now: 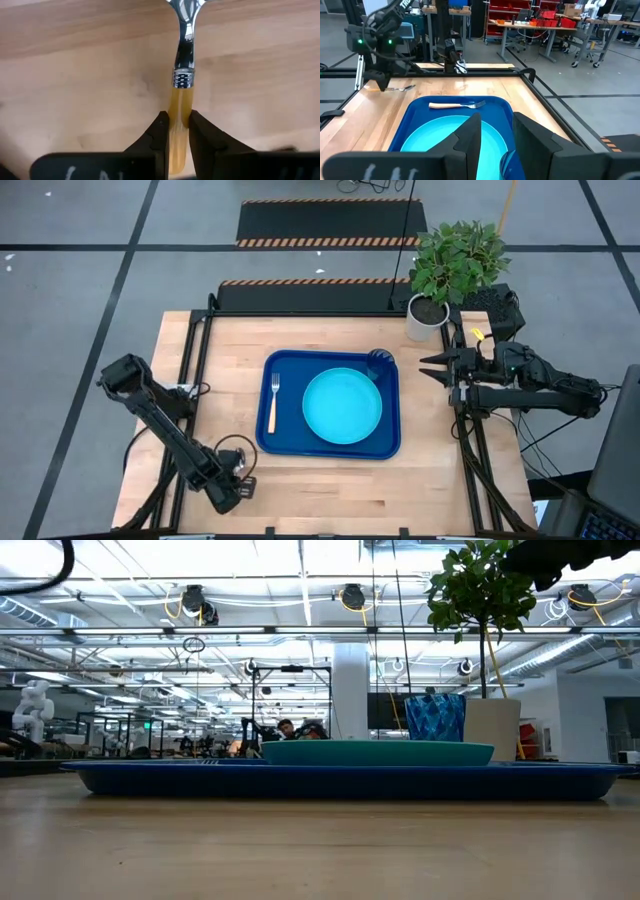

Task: Pick and place plate/cup/fork/spoon on tray
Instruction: Put the orange spoon on the blue tray to the left of the light blue plate

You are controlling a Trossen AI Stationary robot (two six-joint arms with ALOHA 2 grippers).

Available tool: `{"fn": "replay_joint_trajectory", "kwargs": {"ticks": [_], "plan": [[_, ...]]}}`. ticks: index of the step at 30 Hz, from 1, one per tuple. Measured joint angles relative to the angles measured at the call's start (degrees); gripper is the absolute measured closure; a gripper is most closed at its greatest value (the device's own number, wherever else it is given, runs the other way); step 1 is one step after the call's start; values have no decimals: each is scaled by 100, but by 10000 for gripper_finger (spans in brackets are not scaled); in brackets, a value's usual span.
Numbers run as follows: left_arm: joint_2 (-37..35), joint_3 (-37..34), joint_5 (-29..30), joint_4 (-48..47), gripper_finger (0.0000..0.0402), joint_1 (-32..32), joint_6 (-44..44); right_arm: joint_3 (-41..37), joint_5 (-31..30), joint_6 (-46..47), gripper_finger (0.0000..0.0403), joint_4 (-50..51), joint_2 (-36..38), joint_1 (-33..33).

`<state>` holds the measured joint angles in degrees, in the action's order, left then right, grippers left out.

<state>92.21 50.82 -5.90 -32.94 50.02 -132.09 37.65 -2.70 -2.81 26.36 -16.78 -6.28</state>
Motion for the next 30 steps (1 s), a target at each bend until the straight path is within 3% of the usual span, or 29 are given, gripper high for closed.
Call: {"fn": "replay_joint_trajectory", "kwargs": {"ticks": [10, 22, 30], "plan": [[-249, 713, -150, -1521, 357, -841, 523, 0, 0, 2, 296, -11, 0, -1], [-252, 877, -205, -1817, 357, -3350, 3303, 0, 4, 52, 296, -128, -1, 1], [-254, 877, -408, -1719, 357, -4602, 4279, 0, 4, 40, 296, -125, 0, 1]]}}
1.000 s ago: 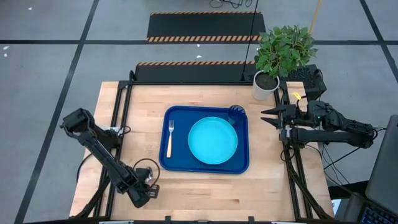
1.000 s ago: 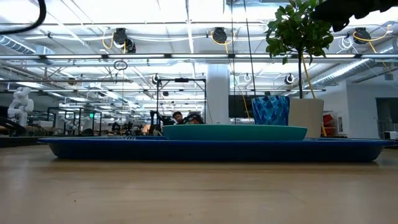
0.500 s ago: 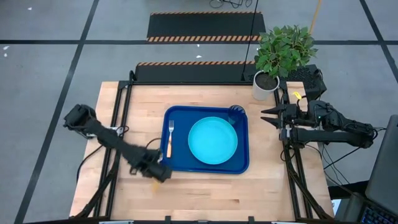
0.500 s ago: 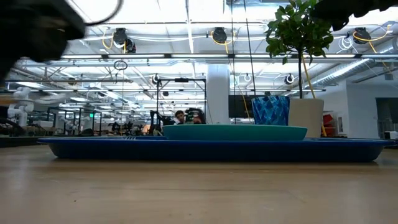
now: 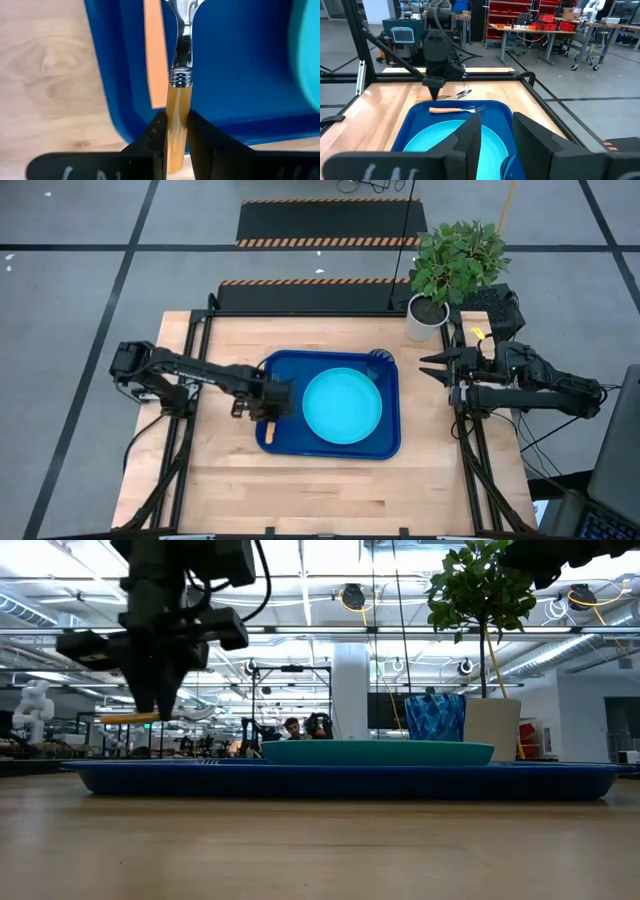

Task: Pick and place plate/cup/fork/spoon on tray
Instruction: Put the orange spoon on the blue tray to the left of the light blue plate

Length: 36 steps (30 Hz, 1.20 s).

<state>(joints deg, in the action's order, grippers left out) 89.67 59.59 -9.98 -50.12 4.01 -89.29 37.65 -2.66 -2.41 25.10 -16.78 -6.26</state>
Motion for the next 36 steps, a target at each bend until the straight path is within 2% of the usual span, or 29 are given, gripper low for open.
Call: {"fn": "replay_joint_trajectory", "kwargs": {"ticks": [9, 12, 17, 36], "plan": [[241, 2, -48, 448, 357, -661, 331, 0, 0, -127, 296, 0, 0, 0], [486, 9, -91, 812, 357, -713, 574, 0, 0, -127, 296, 0, 0, 0], [763, 9, -202, 811, 357, -765, 752, 0, 0, -127, 296, 0, 0, 0], [878, 9, -124, 1051, 357, -924, 817, 0, 0, -127, 296, 0, 0, 0]]}}
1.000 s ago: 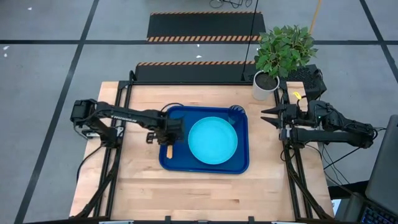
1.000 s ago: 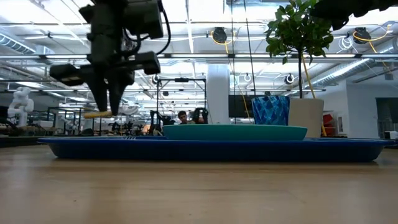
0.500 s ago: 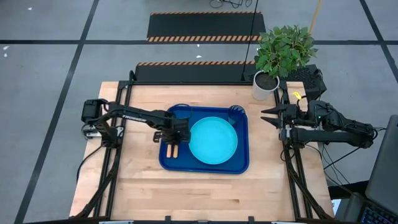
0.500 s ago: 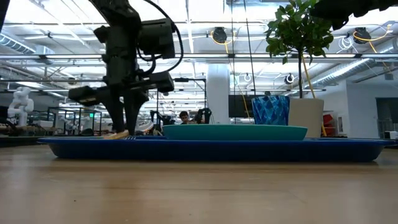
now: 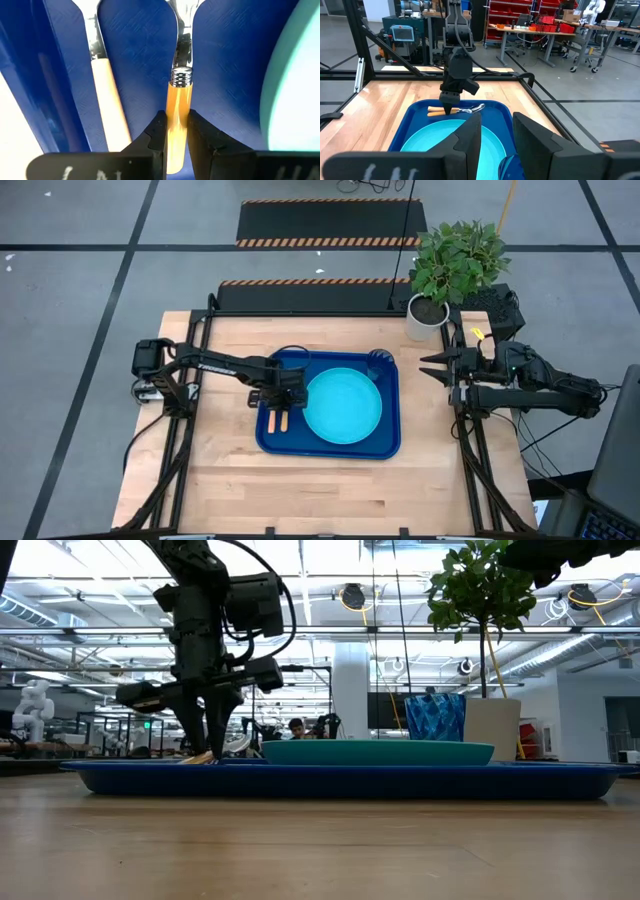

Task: Pick and place plate/cup/fork/spoon on tray
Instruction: Put the orange spoon on the blue tray to the left of the light blue plate

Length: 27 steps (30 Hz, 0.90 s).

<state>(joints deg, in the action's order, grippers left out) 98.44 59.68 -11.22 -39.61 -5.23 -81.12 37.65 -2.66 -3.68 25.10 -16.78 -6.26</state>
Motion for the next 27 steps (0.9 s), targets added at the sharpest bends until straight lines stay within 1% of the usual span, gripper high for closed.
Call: {"fn": "replay_joint_trajectory", "kwargs": {"ticks": [12, 15, 23, 25, 27], "plan": [[327, 10, -23, 417, 357, -21, 138, 2, 0, -7, 296, 0, -2, 0], [320, -2, -29, 290, 357, -39, 157, 2, 0, -6, 296, -1, -1, 0], [322, 0, -51, 319, 357, -52, 140, 2, 0, -7, 296, 0, -2, 0], [322, 0, -68, 320, 343, -71, 104, 2, 0, -11, 296, 0, -2, 0], [322, 0, -76, 321, 314, -92, 51, 2, 0, -7, 296, 0, 0, 0]]}}
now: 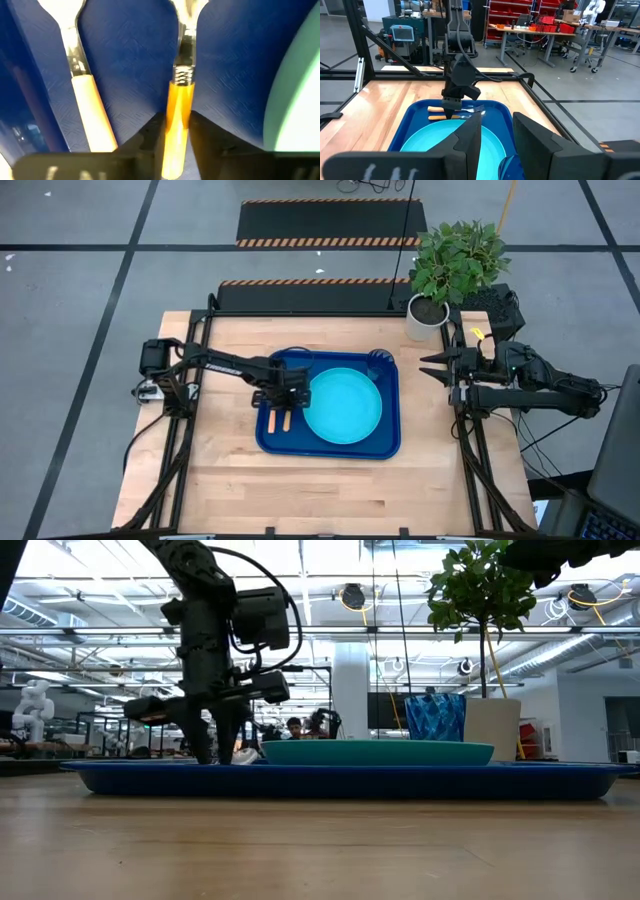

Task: Pick and place plate/cup/fork/spoon on tray
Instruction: Put the orange spoon on the blue tray to the left of the light blue plate

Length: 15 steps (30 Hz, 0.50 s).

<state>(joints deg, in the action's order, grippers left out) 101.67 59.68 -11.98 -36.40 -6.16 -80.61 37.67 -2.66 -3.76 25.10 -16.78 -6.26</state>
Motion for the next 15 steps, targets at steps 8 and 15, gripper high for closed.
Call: {"fn": "replay_joint_trajectory", "kwargs": {"ticks": [8, 15], "plan": [[0, 0, -9, -4, 259, -21, -34, 0, 0, 1, 296, 2, -2, 0], [0, 0, -131, 0, 276, -21, -97, 0, 0, 1, 296, 4, -2, 0]]}}
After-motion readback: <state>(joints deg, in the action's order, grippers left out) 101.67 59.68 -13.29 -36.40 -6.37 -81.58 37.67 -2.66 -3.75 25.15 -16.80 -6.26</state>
